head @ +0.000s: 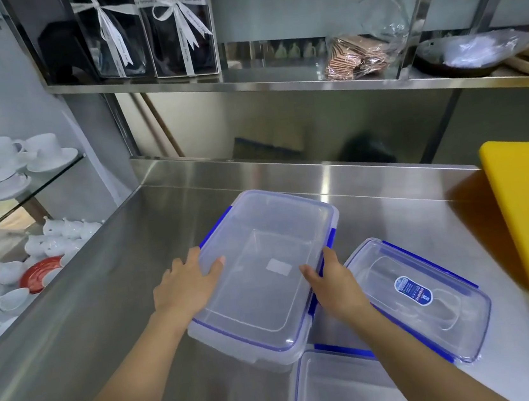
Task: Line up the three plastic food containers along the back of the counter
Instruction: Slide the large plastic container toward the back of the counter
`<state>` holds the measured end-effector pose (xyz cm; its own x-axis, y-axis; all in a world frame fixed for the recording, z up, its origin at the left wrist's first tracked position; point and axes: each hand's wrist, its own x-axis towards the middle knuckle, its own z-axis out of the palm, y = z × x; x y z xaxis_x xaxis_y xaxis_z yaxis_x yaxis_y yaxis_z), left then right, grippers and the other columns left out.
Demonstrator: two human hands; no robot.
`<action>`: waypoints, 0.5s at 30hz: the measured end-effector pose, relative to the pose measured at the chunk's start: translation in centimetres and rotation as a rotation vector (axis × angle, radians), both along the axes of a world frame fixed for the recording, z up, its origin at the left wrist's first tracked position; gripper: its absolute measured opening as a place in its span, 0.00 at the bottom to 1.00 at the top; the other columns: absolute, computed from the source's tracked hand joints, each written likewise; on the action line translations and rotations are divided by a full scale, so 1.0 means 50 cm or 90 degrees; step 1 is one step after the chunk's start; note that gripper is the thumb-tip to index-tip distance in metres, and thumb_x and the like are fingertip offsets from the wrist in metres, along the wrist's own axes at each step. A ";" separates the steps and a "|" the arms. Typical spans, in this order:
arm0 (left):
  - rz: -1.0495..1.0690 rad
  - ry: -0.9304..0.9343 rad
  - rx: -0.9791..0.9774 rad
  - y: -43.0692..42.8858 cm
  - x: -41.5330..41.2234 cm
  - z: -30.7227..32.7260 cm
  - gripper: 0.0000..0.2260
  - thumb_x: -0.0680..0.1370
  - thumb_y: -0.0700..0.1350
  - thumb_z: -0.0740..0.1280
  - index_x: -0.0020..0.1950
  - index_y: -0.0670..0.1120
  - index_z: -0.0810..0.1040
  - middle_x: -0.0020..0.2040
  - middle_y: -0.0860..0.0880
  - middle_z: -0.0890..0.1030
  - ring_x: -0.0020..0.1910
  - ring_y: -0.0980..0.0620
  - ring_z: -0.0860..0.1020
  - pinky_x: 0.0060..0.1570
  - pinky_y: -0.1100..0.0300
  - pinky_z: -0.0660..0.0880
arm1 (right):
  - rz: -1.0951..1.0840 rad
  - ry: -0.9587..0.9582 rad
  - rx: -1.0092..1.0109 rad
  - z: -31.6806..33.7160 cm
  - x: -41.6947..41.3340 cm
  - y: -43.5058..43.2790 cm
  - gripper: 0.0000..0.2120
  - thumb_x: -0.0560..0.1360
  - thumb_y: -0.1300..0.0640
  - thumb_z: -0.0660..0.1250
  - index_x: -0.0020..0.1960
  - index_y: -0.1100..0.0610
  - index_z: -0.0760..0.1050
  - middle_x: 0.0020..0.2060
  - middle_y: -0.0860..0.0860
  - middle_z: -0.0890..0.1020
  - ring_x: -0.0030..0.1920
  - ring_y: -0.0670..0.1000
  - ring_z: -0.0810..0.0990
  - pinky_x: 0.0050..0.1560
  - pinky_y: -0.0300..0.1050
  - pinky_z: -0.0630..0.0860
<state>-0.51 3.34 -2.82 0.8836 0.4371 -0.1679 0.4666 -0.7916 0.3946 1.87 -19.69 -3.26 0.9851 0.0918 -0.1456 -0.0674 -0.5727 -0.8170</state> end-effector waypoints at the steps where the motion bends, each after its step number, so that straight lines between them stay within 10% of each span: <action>1: 0.010 0.001 -0.016 0.002 -0.004 0.000 0.28 0.75 0.66 0.51 0.69 0.52 0.59 0.64 0.40 0.69 0.61 0.37 0.70 0.58 0.44 0.70 | 0.005 0.002 0.014 0.003 0.013 0.002 0.19 0.77 0.50 0.60 0.65 0.56 0.62 0.58 0.56 0.78 0.47 0.52 0.75 0.48 0.47 0.75; 5: 0.009 0.007 -0.097 0.010 -0.025 0.007 0.32 0.74 0.65 0.56 0.72 0.51 0.54 0.69 0.40 0.65 0.64 0.38 0.69 0.61 0.45 0.68 | -0.005 -0.011 0.030 0.009 0.053 0.009 0.20 0.77 0.50 0.60 0.65 0.57 0.64 0.59 0.57 0.77 0.47 0.52 0.74 0.46 0.47 0.75; 8: -0.090 0.070 -0.093 0.020 -0.043 0.018 0.44 0.68 0.70 0.61 0.74 0.56 0.41 0.77 0.47 0.42 0.75 0.44 0.47 0.71 0.44 0.51 | 0.012 -0.003 0.031 0.010 0.062 0.011 0.25 0.74 0.45 0.63 0.66 0.55 0.64 0.64 0.57 0.74 0.56 0.55 0.75 0.57 0.54 0.76; 11: -0.250 0.182 -0.080 0.036 -0.057 0.026 0.53 0.60 0.72 0.67 0.66 0.66 0.28 0.72 0.53 0.25 0.71 0.51 0.28 0.71 0.45 0.38 | 0.168 0.012 -0.014 0.018 0.045 0.011 0.49 0.62 0.33 0.69 0.73 0.47 0.48 0.76 0.52 0.50 0.76 0.56 0.44 0.73 0.63 0.55; 15: -0.333 0.239 -0.050 0.039 -0.063 0.025 0.59 0.54 0.65 0.76 0.56 0.72 0.24 0.66 0.54 0.19 0.67 0.51 0.24 0.72 0.45 0.39 | 0.422 0.088 -0.287 0.022 0.020 -0.003 0.64 0.54 0.29 0.71 0.67 0.40 0.24 0.70 0.51 0.24 0.70 0.57 0.25 0.72 0.65 0.39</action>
